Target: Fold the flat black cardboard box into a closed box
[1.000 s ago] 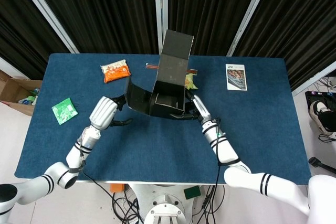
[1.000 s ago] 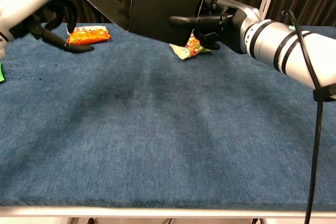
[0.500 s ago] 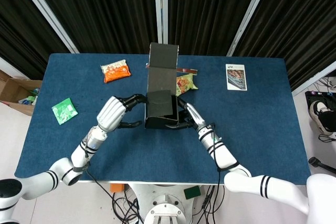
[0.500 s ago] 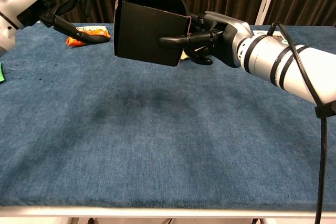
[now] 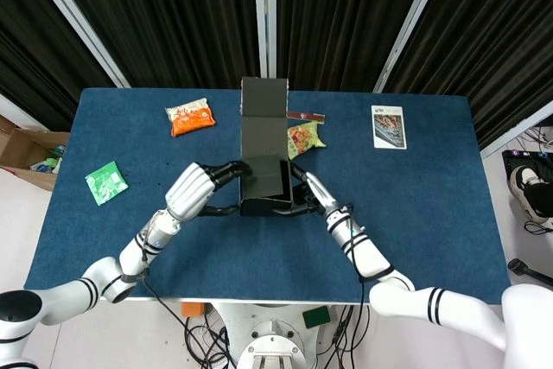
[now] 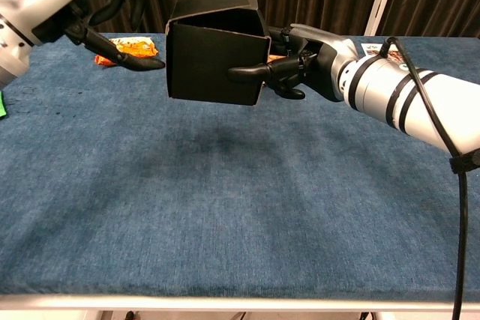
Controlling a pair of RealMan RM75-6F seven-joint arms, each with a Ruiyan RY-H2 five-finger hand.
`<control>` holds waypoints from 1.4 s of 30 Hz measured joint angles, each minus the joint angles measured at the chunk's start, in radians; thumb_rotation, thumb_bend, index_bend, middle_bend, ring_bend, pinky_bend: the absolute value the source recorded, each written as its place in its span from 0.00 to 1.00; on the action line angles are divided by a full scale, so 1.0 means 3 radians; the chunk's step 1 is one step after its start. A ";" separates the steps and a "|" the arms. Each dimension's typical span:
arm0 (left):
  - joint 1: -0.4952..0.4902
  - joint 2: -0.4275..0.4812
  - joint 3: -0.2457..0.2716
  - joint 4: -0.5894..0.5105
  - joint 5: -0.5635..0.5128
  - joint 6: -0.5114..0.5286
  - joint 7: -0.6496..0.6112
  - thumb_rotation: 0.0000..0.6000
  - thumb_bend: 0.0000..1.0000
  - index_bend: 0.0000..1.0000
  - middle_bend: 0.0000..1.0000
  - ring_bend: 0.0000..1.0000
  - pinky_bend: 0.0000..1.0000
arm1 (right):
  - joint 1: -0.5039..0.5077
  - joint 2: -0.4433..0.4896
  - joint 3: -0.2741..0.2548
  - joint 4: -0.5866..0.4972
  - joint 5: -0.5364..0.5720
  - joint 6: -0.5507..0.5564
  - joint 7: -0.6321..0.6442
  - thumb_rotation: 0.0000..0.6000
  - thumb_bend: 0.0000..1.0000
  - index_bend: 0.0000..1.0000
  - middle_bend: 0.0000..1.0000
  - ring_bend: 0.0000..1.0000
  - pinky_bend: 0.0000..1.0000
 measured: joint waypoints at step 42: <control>0.0042 -0.0986 0.0597 0.1850 0.0063 -0.0103 -0.0506 1.00 0.04 0.37 0.35 0.64 0.88 | 0.0336 -0.0557 -0.0609 0.1715 -0.0980 0.0022 0.0976 1.00 0.27 0.42 0.37 0.79 1.00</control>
